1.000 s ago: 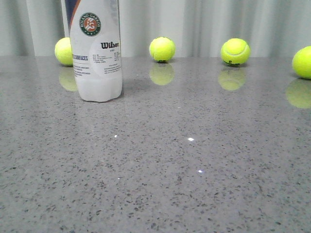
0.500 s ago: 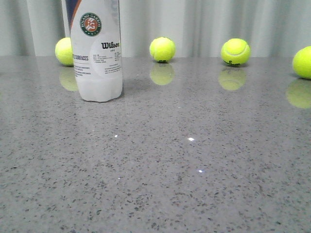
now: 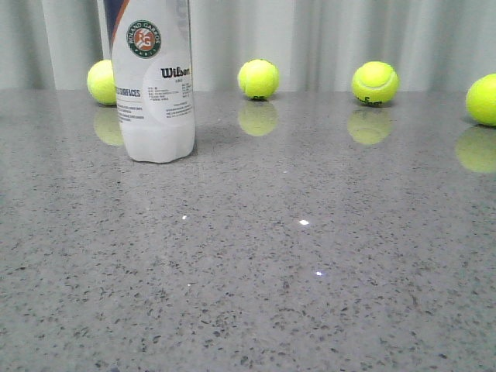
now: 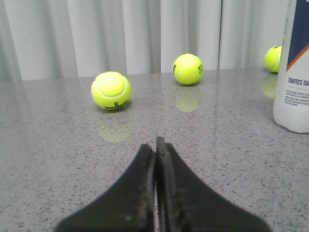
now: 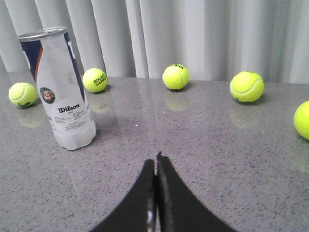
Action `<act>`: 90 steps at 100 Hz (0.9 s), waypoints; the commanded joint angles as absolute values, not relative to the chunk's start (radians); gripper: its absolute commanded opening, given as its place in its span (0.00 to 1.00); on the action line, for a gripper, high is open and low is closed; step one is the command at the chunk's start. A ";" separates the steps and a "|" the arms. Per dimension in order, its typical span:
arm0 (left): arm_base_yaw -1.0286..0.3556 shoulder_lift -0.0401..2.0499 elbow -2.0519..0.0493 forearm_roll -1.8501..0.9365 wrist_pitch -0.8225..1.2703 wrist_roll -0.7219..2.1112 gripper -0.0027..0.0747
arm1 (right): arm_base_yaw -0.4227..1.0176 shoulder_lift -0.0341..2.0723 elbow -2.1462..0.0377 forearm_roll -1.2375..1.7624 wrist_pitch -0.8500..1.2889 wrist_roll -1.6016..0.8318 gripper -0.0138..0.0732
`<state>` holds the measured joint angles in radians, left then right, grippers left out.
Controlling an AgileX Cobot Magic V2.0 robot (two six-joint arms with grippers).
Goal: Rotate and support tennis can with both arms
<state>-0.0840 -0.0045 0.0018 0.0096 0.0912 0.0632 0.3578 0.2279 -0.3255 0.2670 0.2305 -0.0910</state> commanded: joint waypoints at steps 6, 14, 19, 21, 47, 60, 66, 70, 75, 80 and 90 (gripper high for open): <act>-0.084 -0.036 0.045 0.000 0.008 0.055 0.01 | 0.302 0.237 -0.282 0.169 -0.011 -0.096 0.09; -0.084 -0.036 0.045 0.000 0.008 0.055 0.01 | 0.237 0.237 -0.230 0.112 -0.112 -0.070 0.09; -0.084 -0.036 0.045 0.000 0.008 0.055 0.01 | 0.194 0.235 -0.196 0.073 -0.163 -0.047 0.09; -0.084 -0.036 0.045 0.000 0.008 0.055 0.01 | 0.176 0.230 -0.182 0.065 -0.179 -0.036 0.09; -0.084 -0.036 0.045 0.000 0.008 0.055 0.01 | -0.013 0.113 -0.040 -0.094 -0.159 0.095 0.09; -0.084 -0.036 0.045 0.000 0.008 0.055 0.01 | -0.053 0.052 0.014 -0.109 -0.159 0.099 0.09; -0.084 -0.036 0.045 0.000 0.008 0.055 0.01 | -0.053 0.017 0.030 -0.110 -0.140 0.099 0.09; -0.084 -0.036 0.045 0.000 0.008 0.055 0.01 | -0.053 -0.013 0.029 -0.111 -0.091 0.099 0.09; -0.084 -0.036 0.045 0.000 0.008 0.055 0.01 | -0.053 -0.030 0.029 -0.111 -0.061 0.099 0.09; -0.084 -0.036 0.045 0.000 0.008 0.055 0.01 | -0.053 -0.026 0.029 -0.112 -0.048 0.099 0.09; -0.084 -0.036 0.045 0.000 0.008 0.055 0.01 | -0.053 -0.027 0.029 -0.111 -0.030 0.099 0.09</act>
<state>-0.0840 -0.0045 0.0018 0.0096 0.0885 0.0632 -0.0456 -0.0108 0.0265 -0.0961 0.0227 0.0974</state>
